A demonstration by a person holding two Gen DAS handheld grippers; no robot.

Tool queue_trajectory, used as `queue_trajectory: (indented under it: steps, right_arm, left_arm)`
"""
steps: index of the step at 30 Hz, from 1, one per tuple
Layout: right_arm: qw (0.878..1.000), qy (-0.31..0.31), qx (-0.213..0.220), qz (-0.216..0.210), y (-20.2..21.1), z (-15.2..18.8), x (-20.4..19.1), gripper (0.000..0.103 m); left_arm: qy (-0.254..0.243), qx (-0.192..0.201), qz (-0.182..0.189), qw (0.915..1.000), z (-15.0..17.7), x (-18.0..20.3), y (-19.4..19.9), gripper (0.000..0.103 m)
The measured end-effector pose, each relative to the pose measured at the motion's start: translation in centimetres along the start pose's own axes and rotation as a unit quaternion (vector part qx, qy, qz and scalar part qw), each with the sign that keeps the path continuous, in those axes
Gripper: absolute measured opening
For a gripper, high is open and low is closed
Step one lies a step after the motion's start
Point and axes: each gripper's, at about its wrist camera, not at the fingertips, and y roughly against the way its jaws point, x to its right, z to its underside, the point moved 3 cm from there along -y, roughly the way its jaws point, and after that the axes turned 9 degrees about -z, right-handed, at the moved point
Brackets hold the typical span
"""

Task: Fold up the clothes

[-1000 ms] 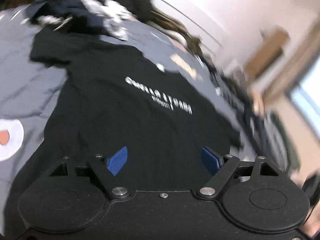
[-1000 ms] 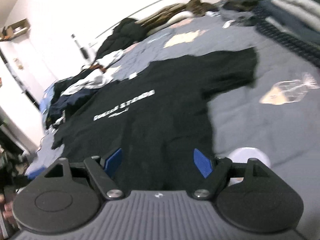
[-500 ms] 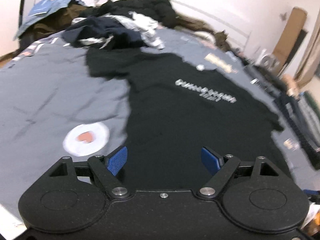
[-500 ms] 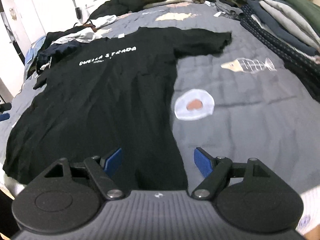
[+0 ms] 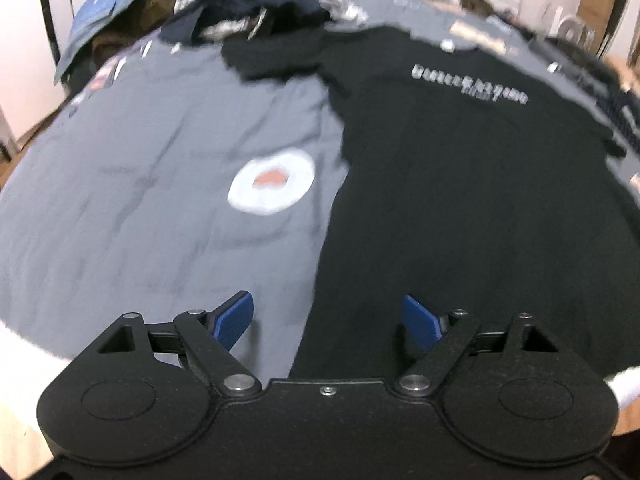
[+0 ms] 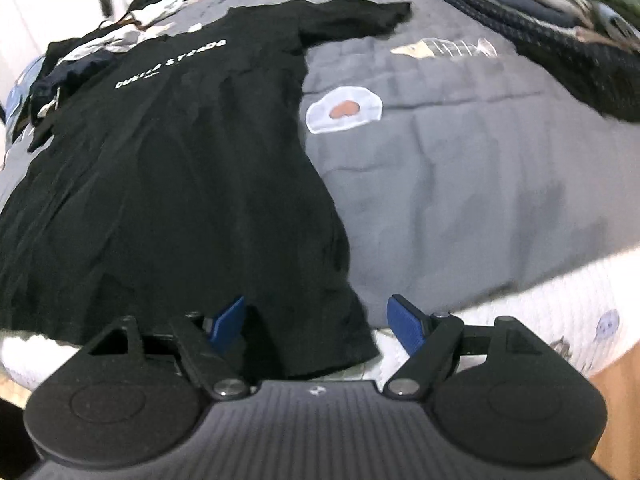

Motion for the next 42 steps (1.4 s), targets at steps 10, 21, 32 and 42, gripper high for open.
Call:
queue_trajectory:
  steps: [10, 21, 32, 42]
  right_arm:
    - [0.996, -0.085, 0.024, -0.010, 0.2, 1.4, 0.5, 0.040]
    - [0.976, -0.172, 0.059, -0.116, 3.7, 1.4, 0.1, 0.006]
    - [0.995, -0.101, -0.014, 0.022, 3.6, 1.8, 1.0, 0.010]
    - [0.990, -0.082, 0.110, 0.043, 7.6, -1.7, 0.2, 0.030]
  left_arm:
    - [-0.069, -0.085, 0.009, 0.9939, 3.7, 1.1, -1.9, 0.078]
    - [0.039, -0.068, 0.137, 0.9875, 4.2, -1.3, 2.3, 0.007]
    - [0.017, -0.102, 0.060, 0.9928, 4.1, -1.3, 2.0, 0.031]
    - [0.034, -0.004, 0.090, 0.9953, 0.3, 0.3, 4.4, 0.064]
